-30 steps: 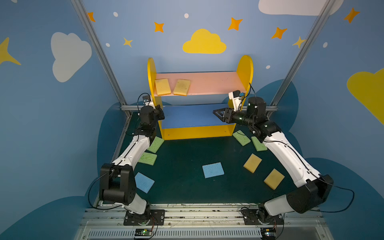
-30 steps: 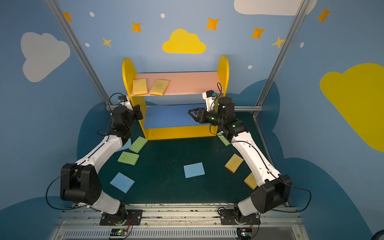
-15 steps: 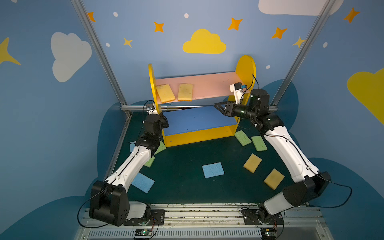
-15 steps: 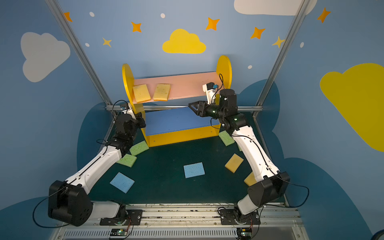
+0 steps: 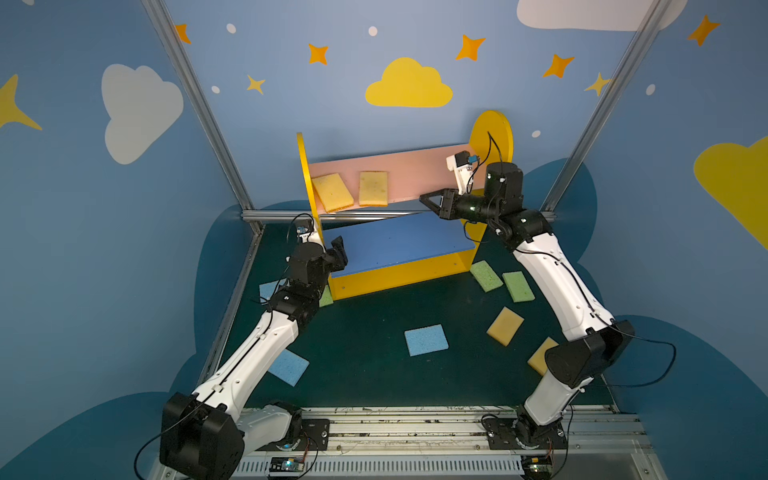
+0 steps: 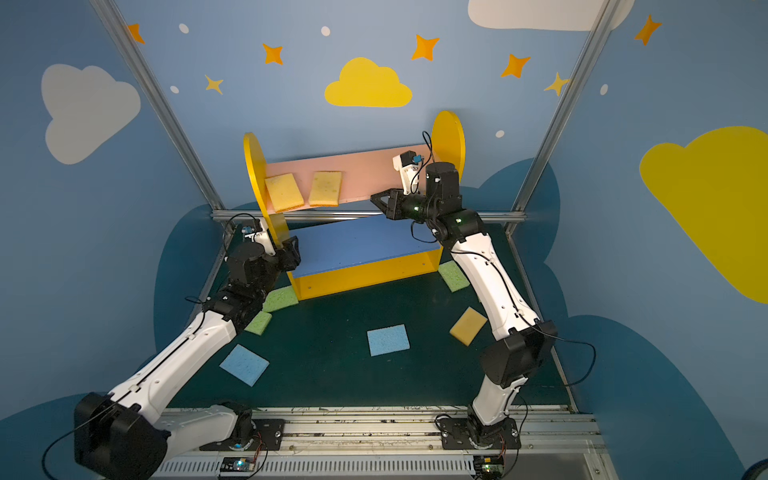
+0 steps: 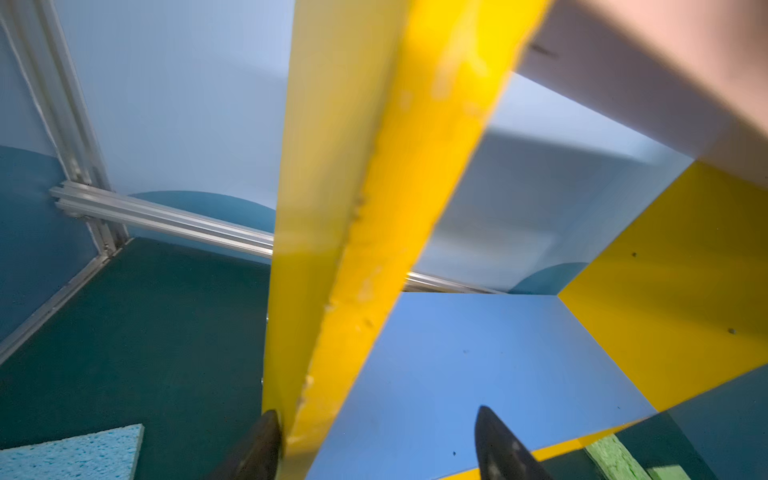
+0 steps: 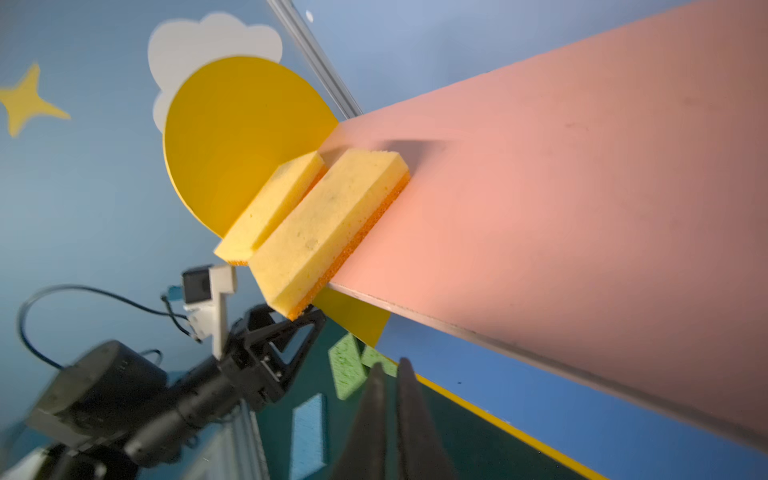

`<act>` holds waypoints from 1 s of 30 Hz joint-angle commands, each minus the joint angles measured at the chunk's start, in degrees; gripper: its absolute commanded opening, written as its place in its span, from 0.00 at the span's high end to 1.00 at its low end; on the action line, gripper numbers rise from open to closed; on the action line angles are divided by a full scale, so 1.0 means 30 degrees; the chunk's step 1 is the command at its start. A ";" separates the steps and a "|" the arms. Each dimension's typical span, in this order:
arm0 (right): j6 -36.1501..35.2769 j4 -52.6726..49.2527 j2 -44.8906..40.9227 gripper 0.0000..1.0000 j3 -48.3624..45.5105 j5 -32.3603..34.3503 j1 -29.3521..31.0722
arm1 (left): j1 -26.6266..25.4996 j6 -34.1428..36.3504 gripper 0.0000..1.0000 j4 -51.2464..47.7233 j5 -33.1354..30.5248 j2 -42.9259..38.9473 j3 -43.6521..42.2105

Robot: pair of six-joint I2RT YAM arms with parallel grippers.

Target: Place and organize the cleaning sponges onto the shelf

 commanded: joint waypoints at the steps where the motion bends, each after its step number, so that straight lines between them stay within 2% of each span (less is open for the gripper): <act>1: -0.0594 -0.0848 0.0606 1.00 0.1608 0.0845 0.0570 | -0.0715 -0.0596 0.06 -0.1057 0.2975 -0.0673 -0.0144; 3: -0.1134 -0.1505 0.1047 1.00 0.2628 0.1524 0.1089 | -0.0865 -0.0726 0.00 -0.1500 0.3383 -0.1070 -0.0342; 11: -0.2604 -0.5974 0.4715 1.00 0.9330 0.4424 0.2772 | -0.2096 -0.1513 0.00 -0.3515 0.3481 -0.3127 -0.1534; 20: -0.2374 -0.5942 0.6286 1.00 1.1096 0.6100 0.3324 | -0.3253 -0.1198 0.00 -0.5251 0.3076 -0.6074 -0.3257; 24: -0.2301 -0.5792 0.6872 1.00 1.1662 0.5991 0.3324 | -0.3539 -0.1139 0.00 -0.5711 0.3161 -0.6889 -0.3793; 30: -0.2308 -0.5567 0.8574 1.00 1.3601 0.4150 0.3127 | -0.3585 -0.0901 0.00 -0.6721 0.3628 -0.7314 -0.3737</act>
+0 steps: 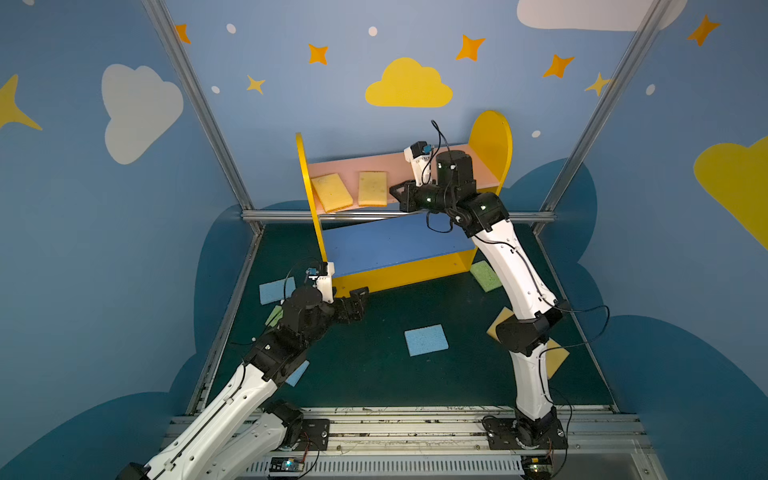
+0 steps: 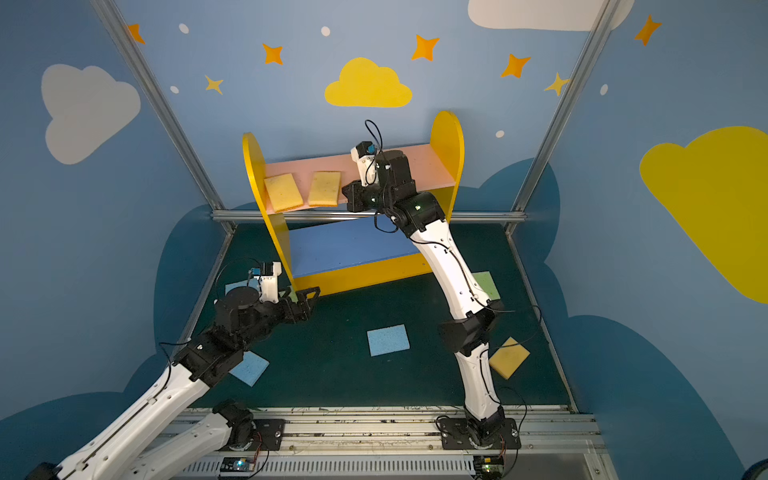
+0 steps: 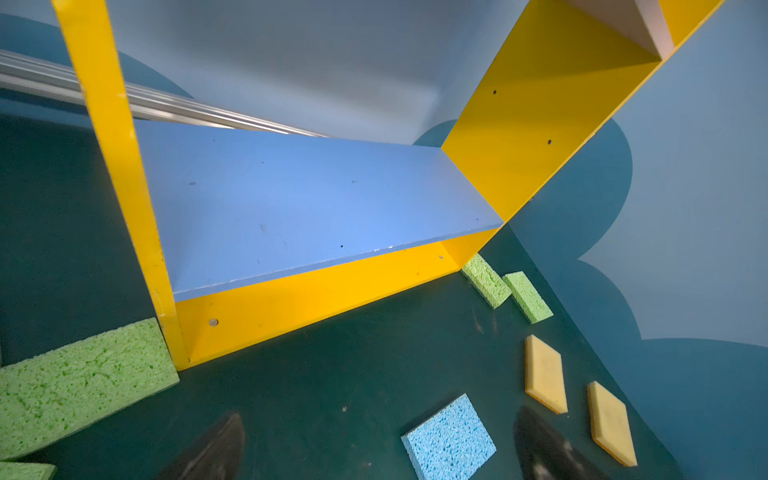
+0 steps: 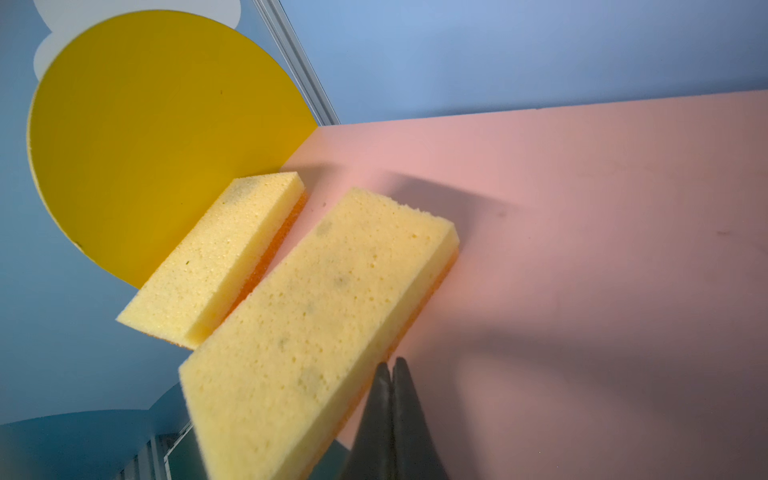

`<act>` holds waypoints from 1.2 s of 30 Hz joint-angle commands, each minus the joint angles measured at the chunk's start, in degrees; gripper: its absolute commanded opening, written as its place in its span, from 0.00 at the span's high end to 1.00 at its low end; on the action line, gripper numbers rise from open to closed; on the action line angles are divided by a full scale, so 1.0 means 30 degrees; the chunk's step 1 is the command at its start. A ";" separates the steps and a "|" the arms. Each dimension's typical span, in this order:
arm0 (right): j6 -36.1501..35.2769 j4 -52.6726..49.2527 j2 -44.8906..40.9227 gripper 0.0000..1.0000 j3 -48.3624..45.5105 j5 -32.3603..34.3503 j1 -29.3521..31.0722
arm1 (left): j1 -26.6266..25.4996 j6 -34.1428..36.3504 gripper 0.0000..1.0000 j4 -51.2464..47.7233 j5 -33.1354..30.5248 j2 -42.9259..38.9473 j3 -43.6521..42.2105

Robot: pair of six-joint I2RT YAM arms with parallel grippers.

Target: Place and organize the cleaning sponges onto the shelf

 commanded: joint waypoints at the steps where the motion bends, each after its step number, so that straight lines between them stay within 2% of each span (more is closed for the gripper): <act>1: -0.0080 0.0307 0.0862 1.00 0.0825 -0.1196 -0.0094 | -0.0047 0.0393 0.00 -0.1033 0.0436 -0.0394 0.0223; 12: 0.0825 0.2207 0.1823 1.00 0.0796 -0.3867 -0.0583 | -0.0015 0.0572 0.00 -0.2225 0.0526 -0.1326 0.0760; 17: 0.1657 0.3729 0.2249 0.94 0.0795 -0.5624 -0.0906 | -0.0017 0.0629 0.00 -0.2490 0.0353 -0.1409 0.0810; 25: 0.2748 0.5163 0.2682 0.91 0.0795 -0.7074 -0.1060 | -0.0021 0.0688 0.00 -0.2655 0.0146 -0.1360 0.1007; 36: 0.3115 0.5505 0.2659 0.90 0.0803 -0.6877 -0.1101 | -0.0021 0.0635 0.00 -0.2659 0.0057 -0.1146 0.1063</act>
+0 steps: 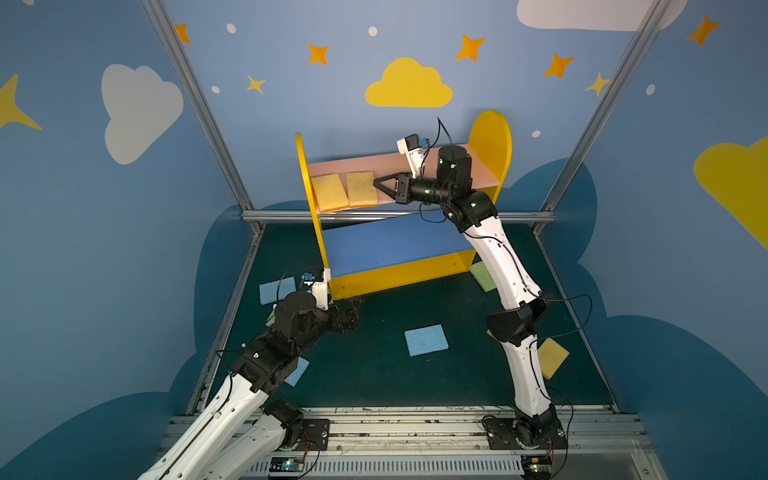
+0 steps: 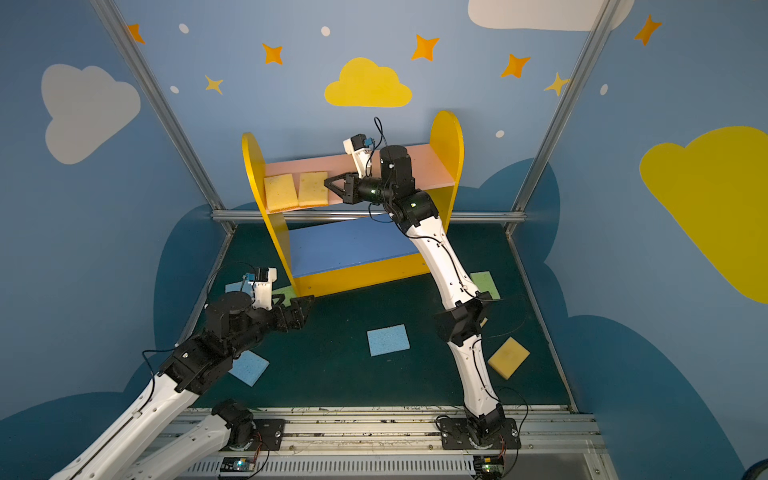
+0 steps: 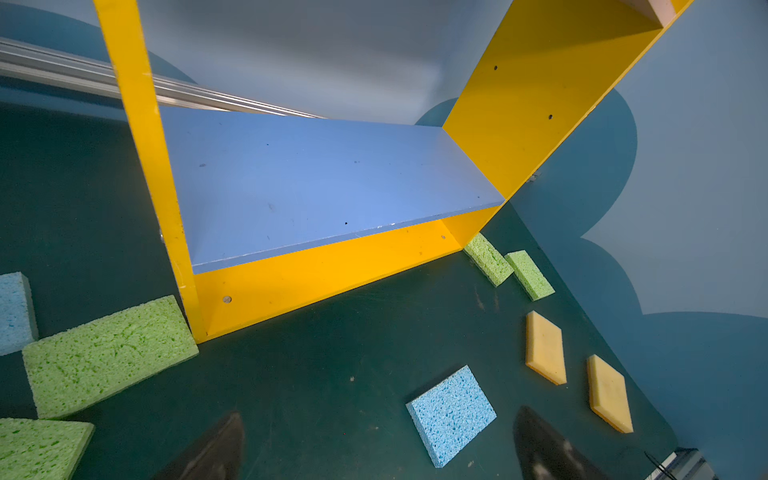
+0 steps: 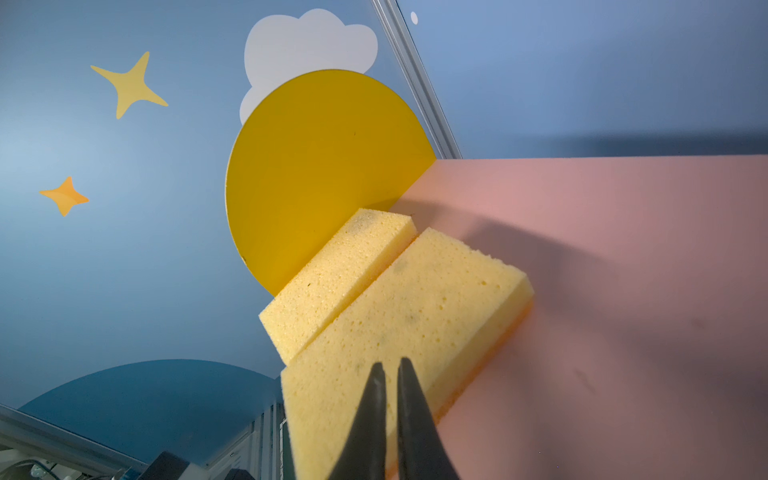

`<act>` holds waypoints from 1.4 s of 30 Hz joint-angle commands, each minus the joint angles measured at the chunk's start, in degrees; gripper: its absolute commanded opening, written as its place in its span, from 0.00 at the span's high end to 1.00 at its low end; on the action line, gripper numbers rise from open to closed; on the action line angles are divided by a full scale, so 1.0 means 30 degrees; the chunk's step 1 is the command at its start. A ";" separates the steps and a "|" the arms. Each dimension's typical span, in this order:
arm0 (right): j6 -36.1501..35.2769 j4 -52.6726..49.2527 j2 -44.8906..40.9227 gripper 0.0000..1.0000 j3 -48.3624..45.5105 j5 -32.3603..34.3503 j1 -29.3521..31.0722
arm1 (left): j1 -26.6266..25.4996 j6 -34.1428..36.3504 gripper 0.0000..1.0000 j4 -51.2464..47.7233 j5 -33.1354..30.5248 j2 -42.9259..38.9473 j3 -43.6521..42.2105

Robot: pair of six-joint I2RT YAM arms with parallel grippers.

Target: Place and organize the cleaning sponges onto the shelf

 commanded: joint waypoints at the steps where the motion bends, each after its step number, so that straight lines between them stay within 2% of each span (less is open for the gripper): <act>1: -0.0095 0.0504 0.0682 0.88 0.0038 0.0381 -0.0218 | -0.0009 0.0185 0.00 -0.0204 -0.0118 0.0108 0.0445; 8: -0.1476 -0.0744 -0.1167 0.59 -0.0933 0.0553 -0.0838 | -0.0020 0.0207 0.00 0.0177 0.0030 0.0543 0.0621; 15: -0.4396 -0.2272 -0.3388 0.47 -0.3861 0.0537 -0.0695 | -0.0013 0.0370 0.00 0.0592 0.0110 0.1049 0.0874; 22: -0.7349 -0.3331 -0.4548 0.30 -0.5829 0.1960 0.0536 | -0.0006 0.0566 0.00 0.0660 0.0073 0.1332 0.1172; 30: -0.7973 -0.3521 -0.4225 0.28 -0.5720 0.3571 0.0992 | -0.0006 0.0588 0.00 0.0603 0.0088 0.1426 0.1216; 42: -0.7561 -0.3384 -0.3300 0.35 -0.4689 0.4613 0.0992 | 0.0017 0.0891 0.00 0.0659 -0.0117 0.1551 0.1125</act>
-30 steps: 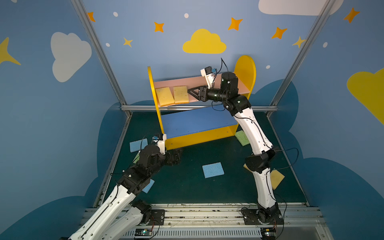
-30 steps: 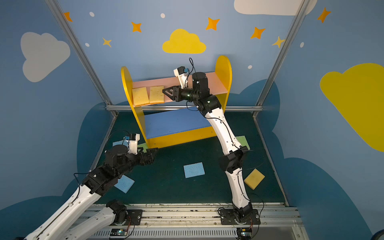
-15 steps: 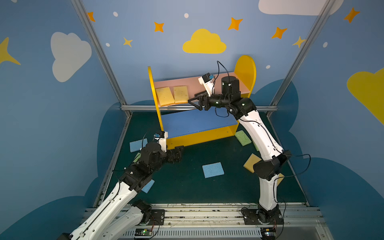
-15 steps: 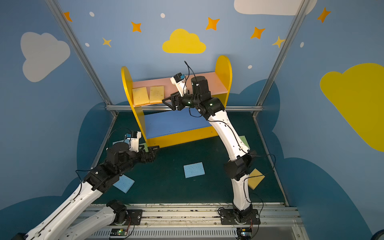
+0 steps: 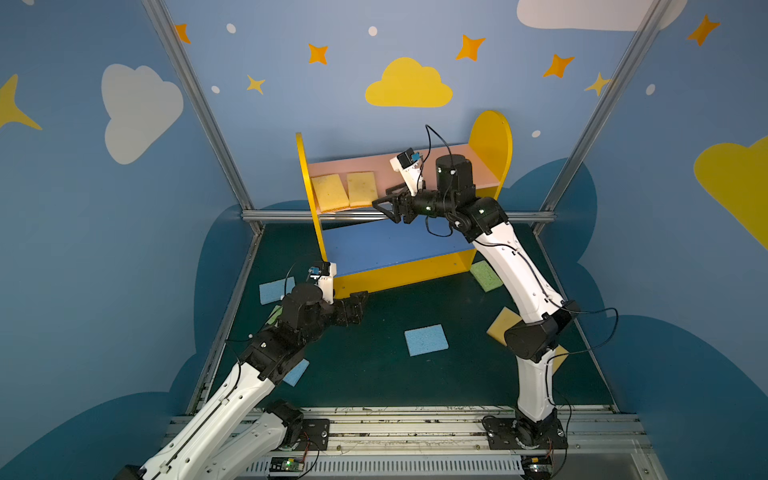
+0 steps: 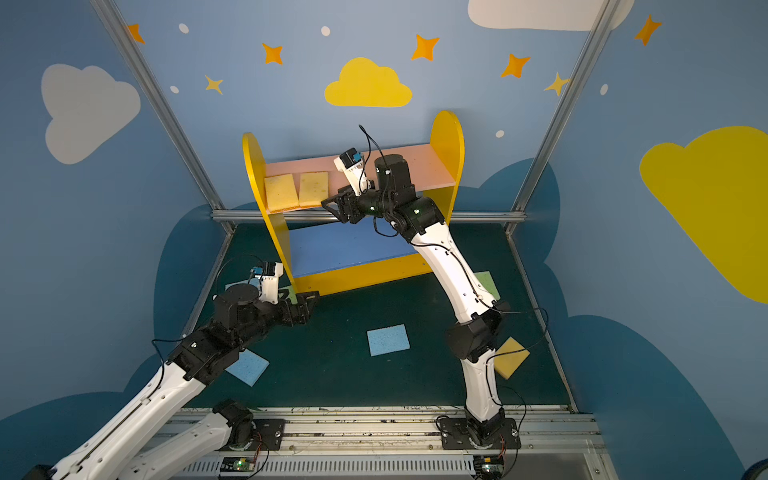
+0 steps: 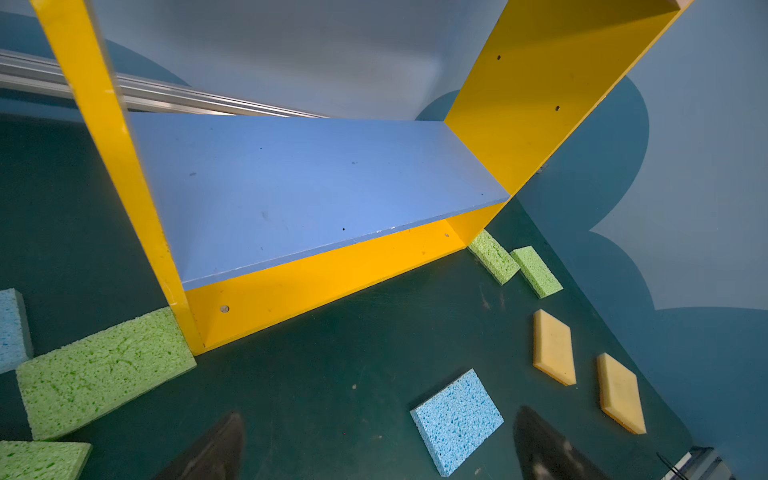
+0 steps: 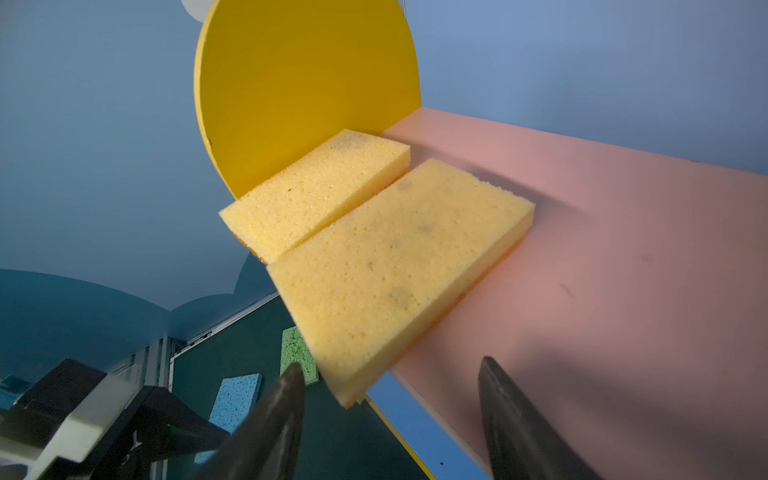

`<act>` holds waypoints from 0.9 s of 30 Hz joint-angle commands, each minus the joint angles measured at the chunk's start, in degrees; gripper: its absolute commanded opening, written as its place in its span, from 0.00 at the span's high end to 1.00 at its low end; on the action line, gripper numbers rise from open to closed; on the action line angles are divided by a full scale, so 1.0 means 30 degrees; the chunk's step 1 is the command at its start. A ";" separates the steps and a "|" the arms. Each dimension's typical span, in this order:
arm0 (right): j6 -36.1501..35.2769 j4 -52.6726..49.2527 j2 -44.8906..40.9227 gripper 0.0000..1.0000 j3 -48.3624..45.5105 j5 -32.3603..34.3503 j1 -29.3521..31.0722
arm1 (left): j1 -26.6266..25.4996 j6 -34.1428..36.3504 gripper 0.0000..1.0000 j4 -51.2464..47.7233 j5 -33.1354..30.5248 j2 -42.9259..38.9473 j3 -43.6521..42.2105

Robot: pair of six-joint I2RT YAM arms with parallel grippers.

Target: Place and organize the cleaning sponges onto the shelf

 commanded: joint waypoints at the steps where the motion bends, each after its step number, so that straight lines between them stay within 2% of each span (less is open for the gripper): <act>1: 0.0082 -0.0914 0.0793 0.36 0.0457 0.0795 -0.0079 | 0.0024 0.0323 0.00 0.0238 -0.0171 0.0081 0.0420; 11: 0.0362 -0.0779 0.1652 0.38 0.1473 0.1014 -0.0218 | 0.0065 0.0365 0.00 0.0378 -0.0146 0.0174 0.0254; 16: 0.0552 -0.0531 0.1866 0.37 0.1673 0.0280 -0.0368 | 0.0173 0.0374 0.00 0.0371 -0.0146 0.0124 0.0193; 27: 0.2410 0.0575 0.2187 0.26 0.1701 -0.1611 -0.0868 | 0.0280 0.0390 0.00 0.0515 0.0084 0.0364 0.0319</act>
